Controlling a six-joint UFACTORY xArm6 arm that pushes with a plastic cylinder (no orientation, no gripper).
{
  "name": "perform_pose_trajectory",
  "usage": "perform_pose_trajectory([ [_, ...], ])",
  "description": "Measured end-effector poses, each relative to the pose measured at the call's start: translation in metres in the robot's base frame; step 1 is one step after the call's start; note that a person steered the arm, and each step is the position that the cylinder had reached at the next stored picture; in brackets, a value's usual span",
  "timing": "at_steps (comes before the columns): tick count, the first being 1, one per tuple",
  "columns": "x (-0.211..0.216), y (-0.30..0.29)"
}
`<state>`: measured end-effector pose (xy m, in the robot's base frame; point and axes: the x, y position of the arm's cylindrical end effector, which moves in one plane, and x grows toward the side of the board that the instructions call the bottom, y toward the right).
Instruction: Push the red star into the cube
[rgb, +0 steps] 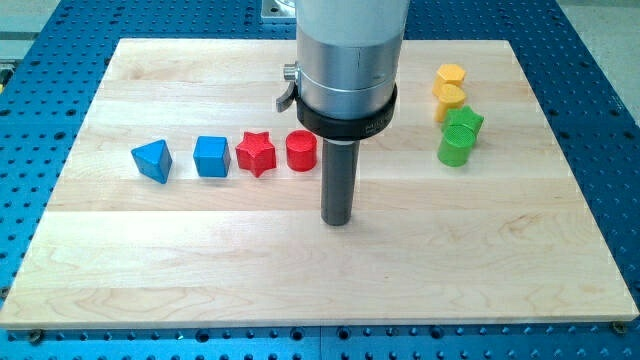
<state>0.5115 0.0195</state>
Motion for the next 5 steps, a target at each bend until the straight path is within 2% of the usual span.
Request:
perform_pose_trajectory([
  [3,0.000,0.000],
  [4,-0.024,-0.001],
  [5,-0.059,0.026],
])
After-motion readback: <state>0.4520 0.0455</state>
